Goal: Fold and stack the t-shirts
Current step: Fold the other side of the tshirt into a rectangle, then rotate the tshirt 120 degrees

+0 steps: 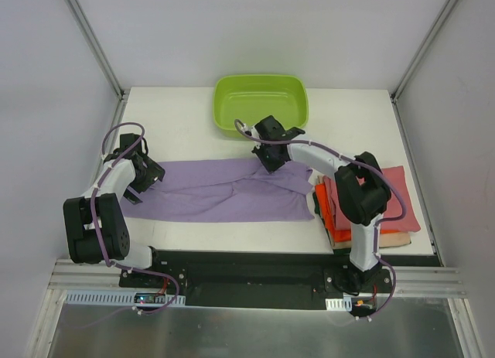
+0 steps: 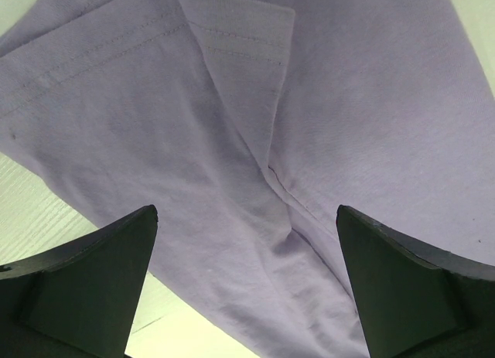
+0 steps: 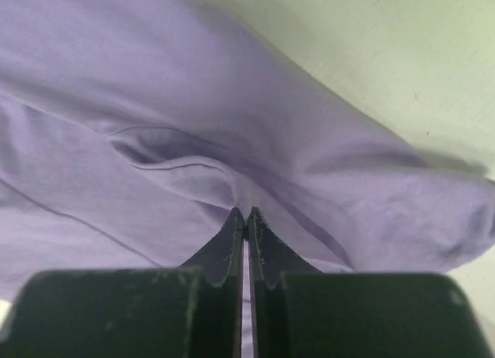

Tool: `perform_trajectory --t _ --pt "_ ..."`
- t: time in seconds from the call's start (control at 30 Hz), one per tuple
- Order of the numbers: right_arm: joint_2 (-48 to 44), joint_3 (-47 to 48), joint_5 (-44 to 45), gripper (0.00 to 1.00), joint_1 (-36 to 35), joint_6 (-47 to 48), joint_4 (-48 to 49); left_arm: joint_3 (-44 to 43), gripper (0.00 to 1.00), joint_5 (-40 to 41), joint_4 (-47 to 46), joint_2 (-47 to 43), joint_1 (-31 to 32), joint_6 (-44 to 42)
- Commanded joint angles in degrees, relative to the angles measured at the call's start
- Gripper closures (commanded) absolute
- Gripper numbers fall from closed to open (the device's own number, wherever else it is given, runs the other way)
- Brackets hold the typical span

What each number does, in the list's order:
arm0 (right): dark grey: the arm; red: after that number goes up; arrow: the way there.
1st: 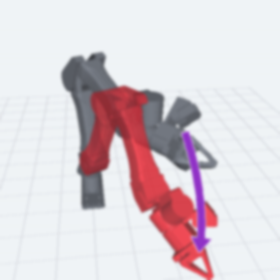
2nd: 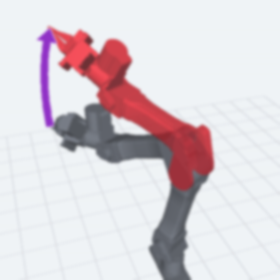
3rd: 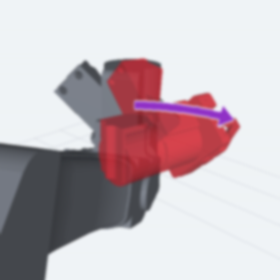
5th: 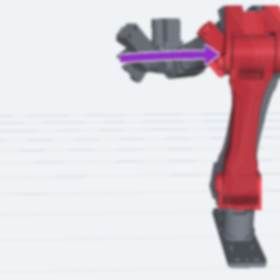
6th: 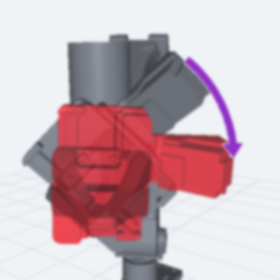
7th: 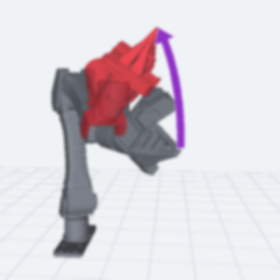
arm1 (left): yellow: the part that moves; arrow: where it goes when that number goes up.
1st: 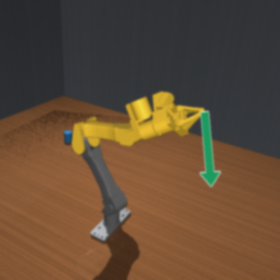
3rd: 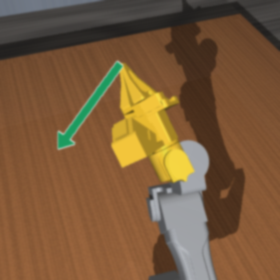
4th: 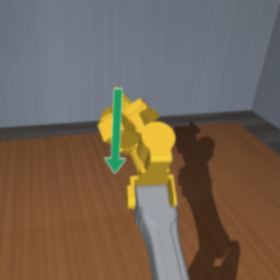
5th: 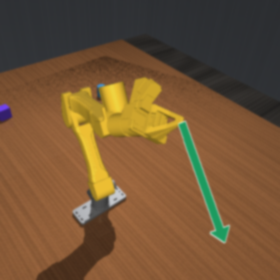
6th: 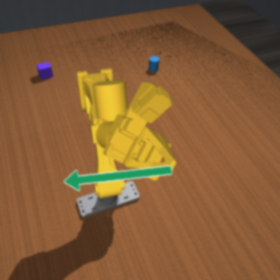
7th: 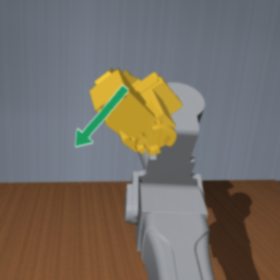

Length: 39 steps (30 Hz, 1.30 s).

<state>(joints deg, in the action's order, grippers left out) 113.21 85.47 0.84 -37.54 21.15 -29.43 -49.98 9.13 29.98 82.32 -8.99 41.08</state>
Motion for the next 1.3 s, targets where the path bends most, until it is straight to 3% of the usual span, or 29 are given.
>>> perform_trajectory --t 0.0,0.37,0.63,0.73,0.9,1.03,1.1,1.13,1.27 --pt "-5.0 4.5 6.3 0.99 -3.3 -9.5 -8.3 -0.6 0.01 -0.5 0.7 -0.5 0.0 -1.0" --pt "-2.6 13.0 19.6 0.99 -11.0 -20.5 -21.3 -0.1 0.01 -0.2 0.7 -2.1 0.0 -1.2" --pt "0.6 15.2 18.9 0.93 -14.2 -26.5 -25.4 -0.3 0.01 -1.3 0.8 -2.2 0.0 -1.4" --pt "1.7 15.3 15.4 0.83 -14.8 -25.3 -25.0 -0.2 0.01 -1.3 0.7 -2.3 0.0 -1.4" --pt "0.2 12.4 4.0 0.59 -15.3 -19.1 -18.0 -0.2 0.01 -1.2 0.7 -2.3 0.0 -1.6" --pt "-5.5 7.0 3.7 0.39 -15.2 -17.9 -11.8 0.0 0.01 -1.1 0.8 -2.3 0.1 -1.8" --pt "-9.5 3.2 4.5 0.21 -14.8 -18.1 -8.0 -0.2 0.01 -1.5 0.7 -2.3 0.0 -1.9" --pt "-10.9 1.1 4.8 0.01 -14.5 -18.3 -6.5 -0.1 0.01 -2.1 0.7 -2.2 0.0 -2.0" --pt "-16.5 -5.6 7.9 0.04 -11.9 -24.5 -2.7 0.1 0.01 -7.7 -1.1 -1.8 0.1 -3.4"
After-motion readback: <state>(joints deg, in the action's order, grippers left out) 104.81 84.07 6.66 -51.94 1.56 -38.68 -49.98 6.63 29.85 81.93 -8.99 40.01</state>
